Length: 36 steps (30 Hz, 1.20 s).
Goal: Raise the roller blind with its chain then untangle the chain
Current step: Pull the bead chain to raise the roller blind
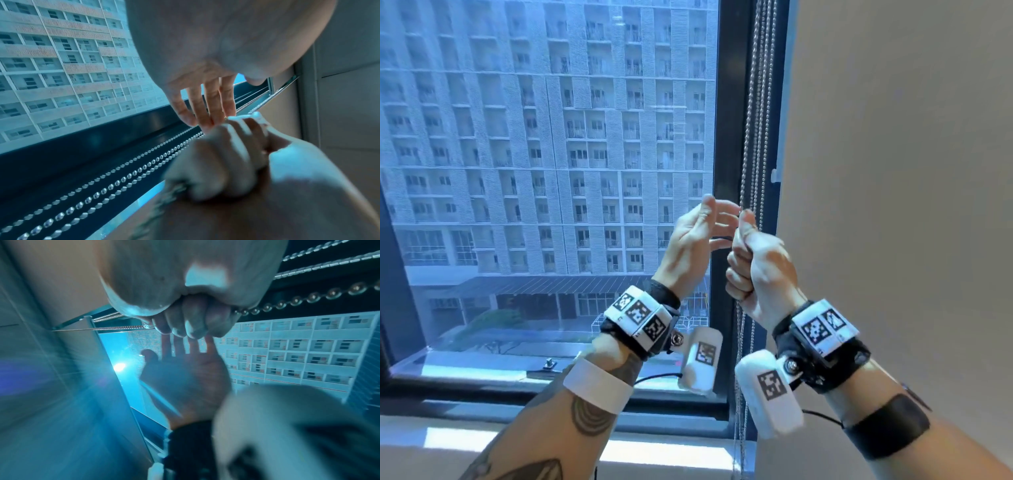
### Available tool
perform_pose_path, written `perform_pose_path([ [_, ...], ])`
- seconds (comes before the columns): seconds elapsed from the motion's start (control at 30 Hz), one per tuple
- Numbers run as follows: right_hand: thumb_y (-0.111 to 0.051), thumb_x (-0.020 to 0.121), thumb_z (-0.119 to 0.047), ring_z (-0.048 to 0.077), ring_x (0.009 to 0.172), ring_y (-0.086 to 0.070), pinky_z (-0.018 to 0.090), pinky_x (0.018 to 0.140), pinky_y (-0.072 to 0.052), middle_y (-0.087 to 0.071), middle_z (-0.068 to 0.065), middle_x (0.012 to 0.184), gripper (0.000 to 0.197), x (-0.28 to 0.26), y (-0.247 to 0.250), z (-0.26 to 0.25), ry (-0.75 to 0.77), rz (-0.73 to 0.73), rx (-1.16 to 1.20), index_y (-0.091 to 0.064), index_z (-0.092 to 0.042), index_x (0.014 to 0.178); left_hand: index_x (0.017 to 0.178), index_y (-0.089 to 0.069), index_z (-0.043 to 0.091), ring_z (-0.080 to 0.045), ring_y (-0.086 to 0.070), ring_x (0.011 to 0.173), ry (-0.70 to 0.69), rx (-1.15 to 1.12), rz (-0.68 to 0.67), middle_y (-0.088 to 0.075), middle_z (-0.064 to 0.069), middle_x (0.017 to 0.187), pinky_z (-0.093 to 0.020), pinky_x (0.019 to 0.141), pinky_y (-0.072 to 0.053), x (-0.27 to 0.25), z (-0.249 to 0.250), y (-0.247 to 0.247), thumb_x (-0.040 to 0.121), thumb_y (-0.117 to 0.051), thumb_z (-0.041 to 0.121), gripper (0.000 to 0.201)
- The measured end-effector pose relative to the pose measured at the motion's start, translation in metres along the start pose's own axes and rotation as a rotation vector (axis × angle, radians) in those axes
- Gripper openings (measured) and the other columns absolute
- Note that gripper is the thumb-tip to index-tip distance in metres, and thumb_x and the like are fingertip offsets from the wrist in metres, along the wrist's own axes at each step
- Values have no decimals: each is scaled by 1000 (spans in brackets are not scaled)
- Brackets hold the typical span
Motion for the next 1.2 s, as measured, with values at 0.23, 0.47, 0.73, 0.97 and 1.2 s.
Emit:
perform_pose_path([
  [0.23, -54, 102, -56, 12, 44, -10, 33, 46, -6, -16, -4, 55, 57, -7, 3, 18, 1, -10, -119, -23, -28, 64, 91, -64, 6, -15, -46, 52, 37, -177, 29, -55, -1, 62, -26, 53, -37, 17, 36, -24, 110, -41, 38, 45],
  [0.47, -60, 99, -46, 18, 54, -23, 39, 58, -13, -32, 4, 63, 49, -9, 11, 20, -11, -160, -285, -45, -20, 60, 62, -26, 25, -6, -13, 35, 47, -149, 36, -21, 10, 47, -16, 36, -13, 19, 51, -36, 110, -36, 47, 53],
  [0.73, -57, 78, -16, 27, 86, -75, 39, 81, -49, -75, 10, 88, 15, 2, 24, -13, 55, -148, -160, -68, -14, 89, 62, -29, 19, -6, -17, 31, -3, -90, 64, -23, 10, 43, -12, 36, -20, 5, 53, -28, 111, -33, 42, 55],
  [0.97, -57, 85, -20, 30, 92, -70, 45, 93, -49, -74, 15, 95, 19, 7, 17, -56, 156, -102, -66, -67, -9, 97, 57, -41, 23, -3, -22, 30, 53, -88, -2, -31, 14, 41, -13, 32, -21, -30, 15, -30, 107, -37, 45, 55],
  [1.2, -58, 89, -26, 42, 91, -74, 38, 78, -56, -75, 21, 96, 38, 4, -14, -71, 119, -164, 36, -49, -12, 123, 65, -30, 23, -4, -19, 38, 86, -47, -29, -25, 14, 47, -19, 37, -19, -54, -26, -30, 100, -39, 52, 47],
])
Point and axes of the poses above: each hand's wrist, its own x-axis towards the middle knuckle, its own y-axis out of the back of the hand, z = x × y, the point moved 5 cm from there along x, towards the middle knuckle
